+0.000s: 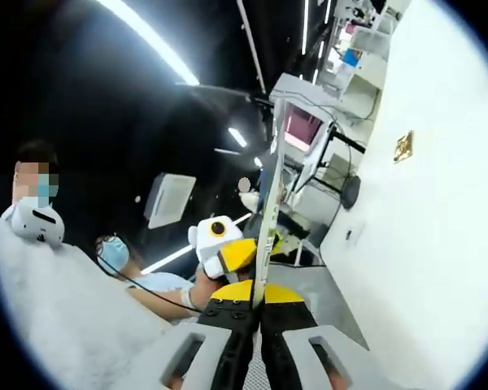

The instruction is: Arrange the skincare products in the storage area until every visible bottle or jar stands upright without overlapping.

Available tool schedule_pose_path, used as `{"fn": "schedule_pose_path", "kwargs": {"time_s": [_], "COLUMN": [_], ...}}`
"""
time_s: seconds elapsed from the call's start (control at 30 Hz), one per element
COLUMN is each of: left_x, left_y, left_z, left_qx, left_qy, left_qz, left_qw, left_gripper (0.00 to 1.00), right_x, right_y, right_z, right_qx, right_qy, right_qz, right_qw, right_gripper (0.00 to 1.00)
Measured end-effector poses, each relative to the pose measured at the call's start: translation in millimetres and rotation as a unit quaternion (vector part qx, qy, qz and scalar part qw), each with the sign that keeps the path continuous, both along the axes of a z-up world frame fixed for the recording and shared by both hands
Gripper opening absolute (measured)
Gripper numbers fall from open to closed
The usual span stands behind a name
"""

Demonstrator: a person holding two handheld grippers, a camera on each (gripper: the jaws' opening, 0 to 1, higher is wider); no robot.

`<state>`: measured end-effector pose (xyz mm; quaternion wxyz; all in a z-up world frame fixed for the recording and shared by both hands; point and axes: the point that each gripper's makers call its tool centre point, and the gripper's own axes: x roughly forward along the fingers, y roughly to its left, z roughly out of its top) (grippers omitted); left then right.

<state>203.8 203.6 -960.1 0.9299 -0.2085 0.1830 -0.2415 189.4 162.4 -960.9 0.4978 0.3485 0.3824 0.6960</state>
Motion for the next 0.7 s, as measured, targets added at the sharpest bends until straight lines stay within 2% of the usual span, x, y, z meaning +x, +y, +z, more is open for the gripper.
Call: {"fn": "schedule_pose_path", "kwargs": {"time_s": [0.13,0.17,0.27,0.33,0.4,0.47,0.53,0.57,0.6,0.7], "left_x": [2.6,3.6,4.4,5.1,3.9,1.8,5.4,6.1,3.2,-0.9], "left_y": [2.6,6.9,16.2,21.8,23.7,28.8,26.8,25.7,25.4,20.3], "left_z": [-6.1,-10.6,-22.0,-31.2,-42.6,-55.9,-57.8,-58.3,-61.2,-66.0], "left_qx": [0.087,0.131,0.204,0.235,0.243,0.284,0.315,0.335,0.349,0.364], "left_qy": [-0.019,-0.021,-0.014,-0.01,0.002,0.024,0.012,0.002,0.006,0.001], "left_qz": [0.0,0.004,0.006,0.012,0.02,0.018,0.015,0.01,0.003,-0.015], "left_qw": [0.996,0.9911,0.9788,0.972,0.9697,0.9583,0.9489,0.942,0.9371,0.9314], "left_gripper": [0.23,0.26,0.33,0.4,0.46,0.46,0.46,0.45,0.44,0.43], "right_x": [18.7,23.2,35.3,41.3,50.5,58.0,73.4,82.3,89.4,116.7], "right_y": [-7.3,-8.4,-10.8,-10.6,-9.6,-7.7,-5.1,-4.4,-3.6,-1.9], "right_z": [-2.6,-5.8,-10.3,-12.4,-17.5,-15.4,-19.9,-24.5,-28.4,-37.2], "right_qx": [-0.027,-0.035,-0.053,-0.06,-0.074,-0.071,-0.088,-0.106,-0.119,-0.15], "right_qy": [-0.025,-0.034,-0.038,-0.041,-0.044,-0.032,-0.041,-0.033,-0.028,-0.041], "right_qz": [-0.017,-0.021,-0.026,-0.03,-0.037,-0.043,-0.061,-0.066,-0.071,-0.073], "right_qw": [0.9992,0.9986,0.9975,0.9969,0.9956,0.996,0.9934,0.9916,0.99,0.9851], "right_gripper": [0.0,0.0,0.0,0.0,0.0,0.0,0.0,0.0,0.0,0.0]}}
